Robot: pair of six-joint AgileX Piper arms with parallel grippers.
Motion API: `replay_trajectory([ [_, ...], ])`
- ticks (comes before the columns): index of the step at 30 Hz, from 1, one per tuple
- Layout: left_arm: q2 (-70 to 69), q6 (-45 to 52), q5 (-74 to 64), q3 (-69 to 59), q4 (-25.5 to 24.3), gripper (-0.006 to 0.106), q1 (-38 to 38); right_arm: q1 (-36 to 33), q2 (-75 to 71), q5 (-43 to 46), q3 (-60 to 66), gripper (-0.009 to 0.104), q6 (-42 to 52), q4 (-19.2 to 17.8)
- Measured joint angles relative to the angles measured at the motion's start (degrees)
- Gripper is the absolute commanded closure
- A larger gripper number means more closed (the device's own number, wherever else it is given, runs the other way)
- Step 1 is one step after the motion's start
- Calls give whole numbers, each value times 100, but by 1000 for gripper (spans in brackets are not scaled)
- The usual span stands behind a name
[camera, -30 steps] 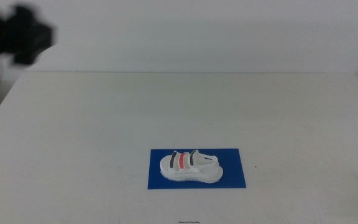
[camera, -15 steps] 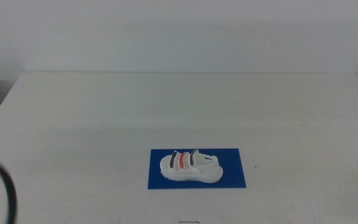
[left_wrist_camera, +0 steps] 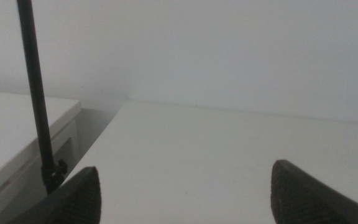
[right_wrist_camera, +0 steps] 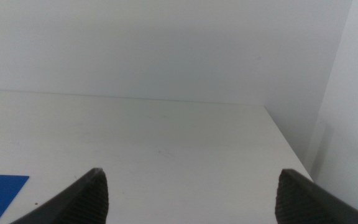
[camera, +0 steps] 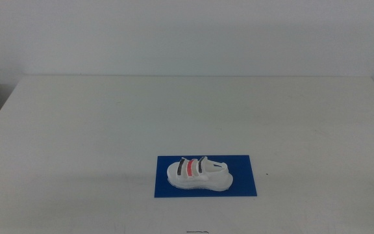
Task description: Use one arm to grab the shoe from the table and place it on the mat.
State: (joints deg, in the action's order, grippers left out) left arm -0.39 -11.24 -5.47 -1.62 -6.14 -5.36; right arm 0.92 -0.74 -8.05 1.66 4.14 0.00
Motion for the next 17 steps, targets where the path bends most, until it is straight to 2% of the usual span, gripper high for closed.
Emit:
replay_trajectory([
  [9, -29, 386, -118, -6, 823, 7, 0, 0, 0, 0, 0, 1, 0, 0],
  [17, -33, 386, -137, -6, 945, 7, 0, 0, 0, 1, 0, 1, 0, 0],
])
